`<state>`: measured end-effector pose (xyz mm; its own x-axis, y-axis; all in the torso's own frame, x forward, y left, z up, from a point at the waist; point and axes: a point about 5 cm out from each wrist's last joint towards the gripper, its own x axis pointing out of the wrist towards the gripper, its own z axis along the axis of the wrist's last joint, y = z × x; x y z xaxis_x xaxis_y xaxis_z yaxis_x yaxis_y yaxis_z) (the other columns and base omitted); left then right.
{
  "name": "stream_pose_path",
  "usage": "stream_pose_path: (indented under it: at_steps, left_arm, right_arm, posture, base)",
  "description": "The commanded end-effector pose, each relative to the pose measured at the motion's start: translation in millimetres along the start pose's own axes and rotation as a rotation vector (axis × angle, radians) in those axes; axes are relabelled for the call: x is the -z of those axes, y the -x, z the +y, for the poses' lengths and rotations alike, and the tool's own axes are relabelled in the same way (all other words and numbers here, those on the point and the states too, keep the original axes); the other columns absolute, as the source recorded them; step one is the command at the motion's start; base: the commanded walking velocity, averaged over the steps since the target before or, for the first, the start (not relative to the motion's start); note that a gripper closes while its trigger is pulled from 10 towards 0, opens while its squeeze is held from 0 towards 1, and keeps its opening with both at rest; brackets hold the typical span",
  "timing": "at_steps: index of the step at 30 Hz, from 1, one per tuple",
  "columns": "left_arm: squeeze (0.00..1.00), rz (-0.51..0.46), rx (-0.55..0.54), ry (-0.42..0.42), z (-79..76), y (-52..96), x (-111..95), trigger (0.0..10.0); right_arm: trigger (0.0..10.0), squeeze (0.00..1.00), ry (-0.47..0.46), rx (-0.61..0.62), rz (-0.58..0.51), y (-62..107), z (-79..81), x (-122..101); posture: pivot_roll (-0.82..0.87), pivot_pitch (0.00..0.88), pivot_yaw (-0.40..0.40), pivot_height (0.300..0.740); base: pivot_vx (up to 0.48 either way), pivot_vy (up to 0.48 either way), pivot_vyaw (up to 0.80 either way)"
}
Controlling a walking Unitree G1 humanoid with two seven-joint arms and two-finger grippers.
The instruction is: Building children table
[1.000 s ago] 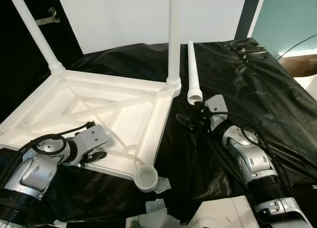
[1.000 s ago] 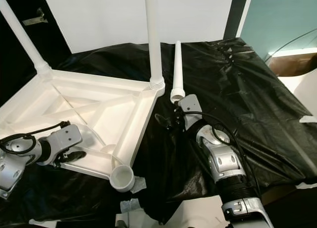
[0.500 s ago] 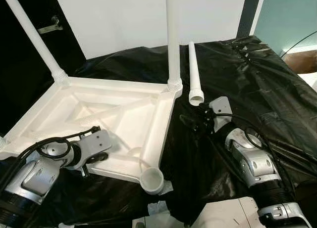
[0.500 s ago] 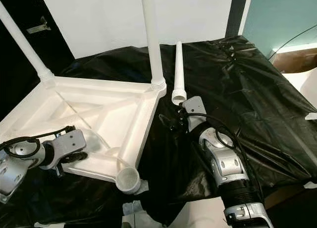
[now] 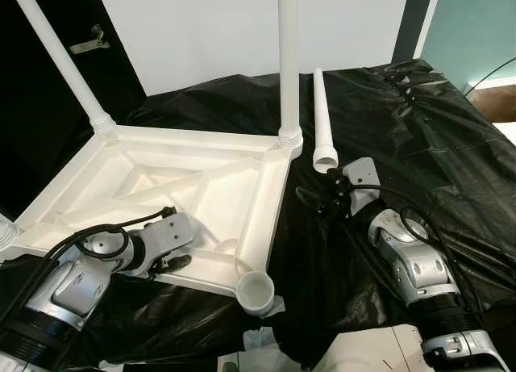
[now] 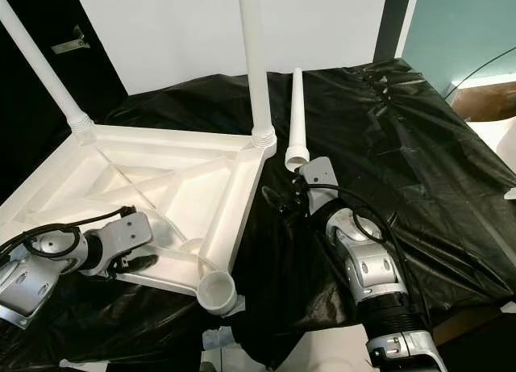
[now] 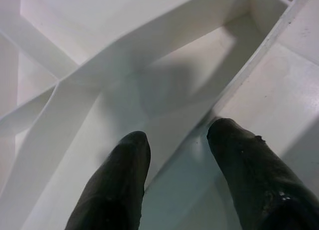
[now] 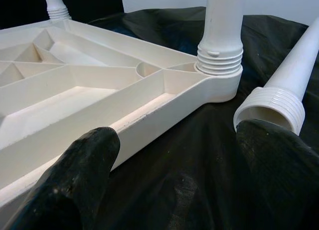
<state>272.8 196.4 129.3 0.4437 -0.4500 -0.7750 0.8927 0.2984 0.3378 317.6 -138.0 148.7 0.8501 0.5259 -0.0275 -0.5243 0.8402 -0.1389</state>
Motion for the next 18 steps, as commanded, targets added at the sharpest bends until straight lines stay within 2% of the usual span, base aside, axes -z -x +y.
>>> stream_pose_path:
  at_steps: [1, 4, 5, 7, 8, 11, 13, 18]
  left_arm:
    - [0.00, 0.034, 0.138, 0.011, -16.5, -12.2, 7.5, 10.0]
    - [0.00, 0.039, 0.172, 0.025, -17.9, -13.3, 6.6, 10.0]
    - [0.00, 0.040, 0.195, 0.024, -19.0, -13.3, 7.1, 3.9]
    - [0.00, 0.040, 0.195, 0.024, -19.0, -13.3, 7.1, 3.9]
    - [0.00, 0.037, 0.223, 0.028, -20.7, -11.9, 7.2, 0.0]
    - [0.00, 0.029, 0.255, 0.043, -22.4, -9.1, 6.6, 0.0]
    - [0.00, 0.017, 0.291, 0.082, -24.1, -3.2, 5.6, 0.0]
    - [0.00, 0.001, 0.288, 0.110, -25.6, 3.1, 3.9, 0.0]
  right_arm:
    - [10.0, 0.00, 0.002, -0.002, -0.001, 1.7, 0.6, -1.4]
    - [10.0, 0.00, 0.003, 0.005, 0.000, 3.3, -0.1, -1.4]
    - [10.0, 0.00, 0.003, 0.008, 0.000, 3.9, -0.3, -1.1]
    - [10.0, 0.00, 0.003, 0.008, 0.000, 3.9, -0.3, -1.1]
    - [10.0, 0.00, 0.002, 0.014, 0.000, 4.8, -0.6, -0.9]
    - [10.0, 0.00, 0.000, 0.020, 0.000, 5.9, -0.9, -0.6]
    - [10.0, 0.00, 0.000, 0.028, 0.000, 7.4, -1.0, 0.1]
    - [10.0, 0.00, 0.000, 0.034, 0.001, 8.4, -1.7, 0.3]
  posture:
    - [0.07, 0.046, 0.093, 0.740]
    - [0.06, 0.045, 0.097, 0.740]
    - [0.06, 0.044, 0.101, 0.740]
    - [0.06, 0.044, 0.101, 0.740]
    - [0.05, 0.043, 0.105, 0.740]
    - [0.05, 0.041, 0.110, 0.740]
    - [0.05, 0.039, 0.113, 0.740]
    - [0.05, 0.038, 0.114, 0.740]
  base:
    - [0.000, 0.000, 0.00]
    - [0.000, 0.000, 0.00]
    - [0.000, 0.000, 0.00]
    - [0.000, 0.000, 0.00]
    - [0.000, 0.000, 0.00]
    - [0.000, 0.000, 0.00]
    - [0.000, 0.000, 0.00]
    - [0.000, 0.000, 0.00]
